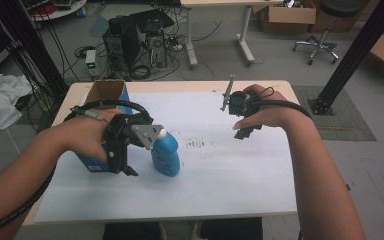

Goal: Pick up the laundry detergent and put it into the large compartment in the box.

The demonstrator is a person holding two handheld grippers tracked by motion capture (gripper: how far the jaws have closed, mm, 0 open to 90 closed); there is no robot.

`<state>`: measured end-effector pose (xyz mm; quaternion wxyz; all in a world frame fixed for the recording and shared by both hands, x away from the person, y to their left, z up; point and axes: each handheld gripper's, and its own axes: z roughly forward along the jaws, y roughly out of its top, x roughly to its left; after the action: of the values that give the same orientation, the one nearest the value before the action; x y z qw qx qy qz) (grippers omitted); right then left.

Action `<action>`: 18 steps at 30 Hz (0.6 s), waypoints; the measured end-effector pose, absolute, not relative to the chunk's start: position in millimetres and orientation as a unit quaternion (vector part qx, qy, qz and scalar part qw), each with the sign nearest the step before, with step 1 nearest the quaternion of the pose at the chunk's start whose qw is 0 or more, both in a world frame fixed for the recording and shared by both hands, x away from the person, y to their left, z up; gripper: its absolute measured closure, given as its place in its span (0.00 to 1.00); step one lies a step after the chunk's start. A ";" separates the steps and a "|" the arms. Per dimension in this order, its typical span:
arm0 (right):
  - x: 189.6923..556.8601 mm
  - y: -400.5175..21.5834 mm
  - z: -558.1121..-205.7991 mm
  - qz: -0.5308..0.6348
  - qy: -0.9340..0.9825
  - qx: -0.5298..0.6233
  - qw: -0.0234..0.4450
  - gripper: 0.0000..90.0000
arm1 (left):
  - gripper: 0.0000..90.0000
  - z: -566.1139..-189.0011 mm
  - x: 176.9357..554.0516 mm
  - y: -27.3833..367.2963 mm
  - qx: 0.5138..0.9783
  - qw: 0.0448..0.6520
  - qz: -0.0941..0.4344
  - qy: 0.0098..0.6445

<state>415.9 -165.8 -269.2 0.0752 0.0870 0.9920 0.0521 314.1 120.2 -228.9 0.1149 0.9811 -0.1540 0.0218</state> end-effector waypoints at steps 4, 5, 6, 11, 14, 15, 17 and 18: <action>413.6 -165.1 -269.1 0.050 0.992 0.086 0.076 0.18 | 0.00 -225.4 321.2 120.9 0.980 0.110 0.027 -0.164; 411.9 -165.6 -268.6 0.056 0.992 0.089 0.076 0.18 | 0.00 -224.9 323.2 121.1 0.980 0.107 0.028 -0.164; 411.9 -165.6 -268.6 0.056 0.992 0.089 0.076 0.18 | 0.00 -224.3 325.5 121.1 0.980 0.103 0.029 -0.168; 408.8 -166.9 -268.1 0.051 0.991 0.097 0.078 0.18 | 0.00 -219.3 337.9 121.1 0.978 0.103 0.038 -0.177; 407.3 -167.5 -268.2 0.051 0.990 0.101 0.079 0.18 | 0.00 -218.0 344.3 120.2 0.976 0.107 0.042 -0.187; 406.4 -167.6 -267.5 0.047 0.990 0.102 0.080 0.18 | 0.00 -218.5 345.8 119.6 0.976 0.108 0.042 -0.187; 405.3 -168.0 -267.6 0.050 0.990 0.105 0.081 0.18 | 0.00 -219.5 349.6 116.8 0.974 0.104 0.043 -0.195; 405.3 -168.0 -267.6 0.050 0.990 0.105 0.081 0.18 | 0.00 -220.2 351.1 115.4 0.974 0.104 0.041 -0.196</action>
<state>405.3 -168.0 -267.6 0.0813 0.1046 0.9899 0.0496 351.1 115.4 -220.2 0.1042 0.9742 -0.1959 0.0405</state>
